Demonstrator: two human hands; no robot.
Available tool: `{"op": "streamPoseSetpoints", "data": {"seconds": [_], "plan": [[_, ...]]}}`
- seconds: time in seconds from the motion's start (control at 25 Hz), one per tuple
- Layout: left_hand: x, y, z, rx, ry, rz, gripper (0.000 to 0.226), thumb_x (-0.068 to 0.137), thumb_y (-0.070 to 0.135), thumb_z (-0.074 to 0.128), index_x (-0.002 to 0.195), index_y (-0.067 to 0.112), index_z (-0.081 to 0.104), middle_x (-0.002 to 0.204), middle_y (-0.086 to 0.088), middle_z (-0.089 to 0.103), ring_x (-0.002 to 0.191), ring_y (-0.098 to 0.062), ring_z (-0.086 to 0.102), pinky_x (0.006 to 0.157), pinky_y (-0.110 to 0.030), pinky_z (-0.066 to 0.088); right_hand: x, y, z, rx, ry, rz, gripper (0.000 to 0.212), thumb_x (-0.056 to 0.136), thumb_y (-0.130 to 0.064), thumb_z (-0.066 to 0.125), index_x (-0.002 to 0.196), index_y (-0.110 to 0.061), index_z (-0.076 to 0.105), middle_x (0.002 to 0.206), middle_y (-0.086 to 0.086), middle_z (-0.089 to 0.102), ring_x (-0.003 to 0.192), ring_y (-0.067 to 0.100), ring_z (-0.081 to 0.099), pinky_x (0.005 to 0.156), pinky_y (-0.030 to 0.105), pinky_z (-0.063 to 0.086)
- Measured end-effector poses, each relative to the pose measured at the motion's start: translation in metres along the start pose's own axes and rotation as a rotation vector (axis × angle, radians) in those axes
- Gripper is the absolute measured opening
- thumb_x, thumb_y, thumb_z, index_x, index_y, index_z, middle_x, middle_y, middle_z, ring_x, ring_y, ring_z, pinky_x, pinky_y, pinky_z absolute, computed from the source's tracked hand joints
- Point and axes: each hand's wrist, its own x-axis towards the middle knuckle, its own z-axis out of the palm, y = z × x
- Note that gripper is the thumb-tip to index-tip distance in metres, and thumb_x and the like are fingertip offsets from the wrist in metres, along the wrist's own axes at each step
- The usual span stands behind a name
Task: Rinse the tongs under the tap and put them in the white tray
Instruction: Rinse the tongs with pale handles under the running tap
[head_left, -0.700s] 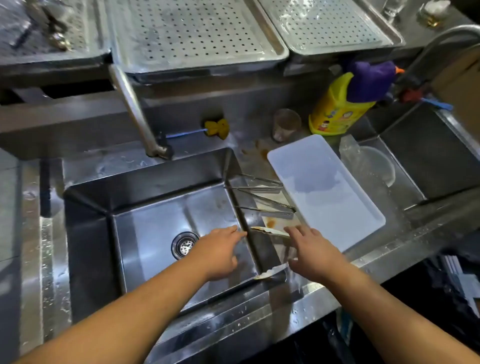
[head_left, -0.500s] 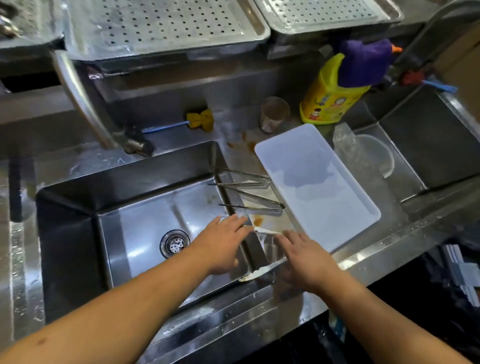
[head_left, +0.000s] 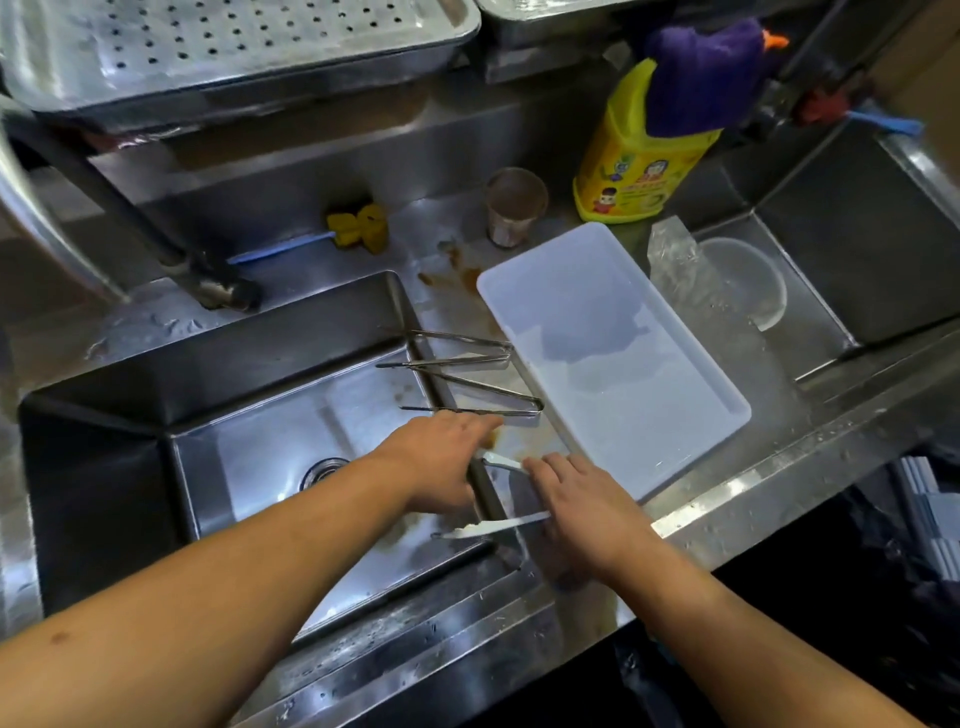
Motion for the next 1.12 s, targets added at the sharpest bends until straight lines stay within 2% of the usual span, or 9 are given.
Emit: {"op": "streamPoseSetpoints", "data": {"seconds": [0.16,0.36,0.52,0.6,0.72,0.8,0.88,1.0,1.12], "plan": [[-0.010,-0.004,-0.002,-0.006,-0.046,0.001,0.088,0.079,0.050,0.067,0.160,0.032,0.036,0.157,0.001,0.051,0.139,-0.023,0.048,0.108,-0.037,0.044,-0.004,-0.004,-0.008,0.033,0.032,0.008,0.065,0.092,-0.023,0.064,0.153,-0.020,0.042,0.138,0.003,0.058,0.121,0.026,0.054,0.104,0.036,0.046],[-0.046,-0.022,-0.005,-0.080,0.033,-0.057,0.082,0.071,0.082,0.064,0.141,0.043,0.049,0.135,0.009,0.064,0.120,-0.019,0.059,0.088,-0.037,0.050,0.001,-0.028,-0.038,0.209,0.064,0.038,0.060,0.086,-0.031,0.065,0.144,-0.032,0.051,0.136,-0.007,0.060,0.122,0.020,0.053,0.102,0.033,0.046],[-0.067,-0.043,-0.007,-0.111,0.165,-0.140,0.058,0.073,0.070,0.073,0.121,0.042,0.056,0.114,0.014,0.067,0.106,-0.016,0.064,0.075,-0.035,0.050,0.017,-0.046,-0.050,0.419,0.077,0.077,0.040,0.086,-0.032,0.064,0.126,-0.032,0.066,0.123,-0.008,0.068,0.114,0.018,0.060,0.095,0.032,0.047],[-0.114,-0.095,-0.013,-0.351,0.351,-0.352,0.060,0.074,0.065,0.079,0.125,0.045,0.056,0.108,0.018,0.067,0.097,-0.009,0.066,0.073,-0.028,0.050,0.060,-0.099,-0.066,0.489,0.035,0.031,0.039,0.086,-0.025,0.070,0.125,-0.032,0.068,0.121,-0.010,0.070,0.111,0.014,0.064,0.097,0.031,0.050],[-0.120,-0.105,-0.015,-0.854,0.482,-0.465,0.067,0.071,0.049,0.093,0.125,0.046,0.053,0.088,0.010,0.076,0.078,-0.003,0.073,0.068,-0.022,0.052,0.068,-0.112,-0.070,0.791,-0.016,0.113,0.036,0.086,-0.018,0.075,0.117,-0.037,0.069,0.108,-0.009,0.073,0.096,0.011,0.070,0.089,0.036,0.058],[-0.130,-0.116,-0.012,-1.188,0.520,-0.506,0.055,0.080,0.032,0.092,0.125,0.033,0.061,0.089,0.000,0.082,0.074,-0.005,0.076,0.070,-0.025,0.059,0.082,-0.133,-0.069,0.921,-0.045,0.138,0.035,0.085,-0.017,0.075,0.110,-0.041,0.070,0.098,-0.006,0.072,0.081,0.012,0.071,0.074,0.036,0.061],[-0.134,-0.121,-0.011,-1.408,0.519,-0.529,0.036,0.093,0.025,0.082,0.124,0.017,0.067,0.099,-0.012,0.081,0.073,-0.010,0.076,0.068,-0.026,0.059,0.096,-0.154,-0.072,1.101,-0.122,0.171,0.035,0.082,-0.018,0.076,0.112,-0.035,0.070,0.102,0.008,0.070,0.072,0.015,0.071,0.065,0.039,0.062],[-0.140,-0.124,-0.003,-1.607,0.490,-0.544,0.027,0.102,0.032,0.070,0.123,0.015,0.068,0.107,-0.008,0.081,0.084,-0.015,0.076,0.074,-0.033,0.060,0.117,-0.187,-0.069,1.304,-0.214,0.194,0.046,0.075,-0.020,0.079,0.119,-0.015,0.064,0.103,0.017,0.067,0.083,0.024,0.072,0.086,0.063,0.060],[-0.148,-0.130,0.007,-1.764,0.453,-0.543,0.028,0.098,0.032,0.075,0.119,0.014,0.069,0.099,-0.011,0.082,0.080,-0.030,0.073,0.062,-0.036,0.058,0.129,-0.212,-0.063,1.407,-0.319,0.216,0.053,0.073,-0.020,0.082,0.120,-0.009,0.060,0.102,0.012,0.063,0.084,0.021,0.072,0.089,0.066,0.059]]}}
